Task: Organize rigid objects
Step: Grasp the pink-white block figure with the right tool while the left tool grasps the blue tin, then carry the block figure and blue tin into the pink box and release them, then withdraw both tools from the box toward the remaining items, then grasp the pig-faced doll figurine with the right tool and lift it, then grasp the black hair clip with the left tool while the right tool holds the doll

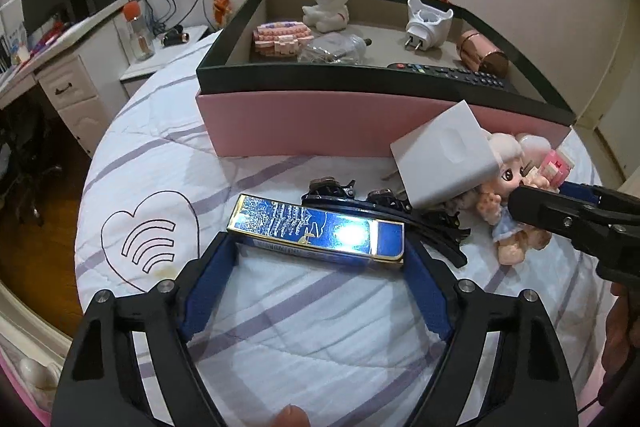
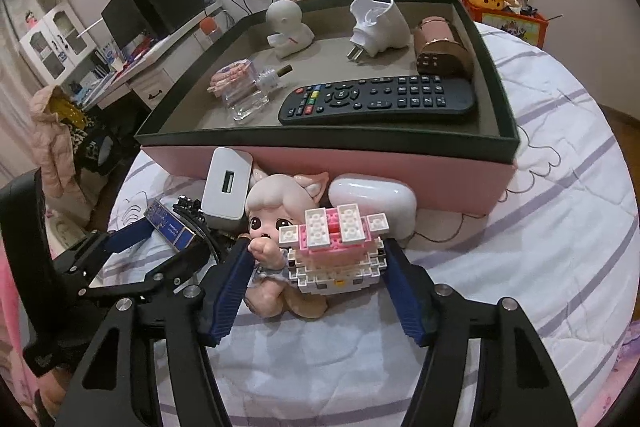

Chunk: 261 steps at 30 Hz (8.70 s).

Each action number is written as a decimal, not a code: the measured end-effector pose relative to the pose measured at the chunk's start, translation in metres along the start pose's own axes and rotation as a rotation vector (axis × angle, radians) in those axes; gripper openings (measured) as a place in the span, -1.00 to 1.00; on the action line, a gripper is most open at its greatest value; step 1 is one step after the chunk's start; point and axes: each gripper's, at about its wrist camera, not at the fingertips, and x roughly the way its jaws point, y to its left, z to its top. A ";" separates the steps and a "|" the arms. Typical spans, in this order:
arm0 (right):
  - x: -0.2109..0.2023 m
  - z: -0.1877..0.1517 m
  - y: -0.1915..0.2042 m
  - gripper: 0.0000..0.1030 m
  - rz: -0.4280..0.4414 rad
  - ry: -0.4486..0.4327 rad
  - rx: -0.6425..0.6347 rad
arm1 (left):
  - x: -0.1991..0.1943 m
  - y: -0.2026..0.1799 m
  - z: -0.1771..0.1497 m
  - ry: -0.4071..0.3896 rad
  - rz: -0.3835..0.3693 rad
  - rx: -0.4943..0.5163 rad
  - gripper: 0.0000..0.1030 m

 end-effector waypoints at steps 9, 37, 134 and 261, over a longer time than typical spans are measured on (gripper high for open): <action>-0.018 -0.007 -0.007 0.20 0.015 -0.013 0.021 | -0.012 0.006 -0.003 -0.003 -0.026 -0.037 0.62; -0.014 -0.005 -0.032 -0.14 0.088 -0.035 0.193 | -0.007 -0.006 -0.004 0.002 -0.015 -0.009 0.62; -0.163 0.019 0.043 1.00 -0.153 -0.326 -0.036 | -0.187 -0.023 0.022 -0.296 0.087 -0.029 0.99; -0.027 -0.024 0.000 -0.36 0.038 -0.027 -0.030 | -0.001 0.000 0.004 -0.003 0.082 -0.119 0.75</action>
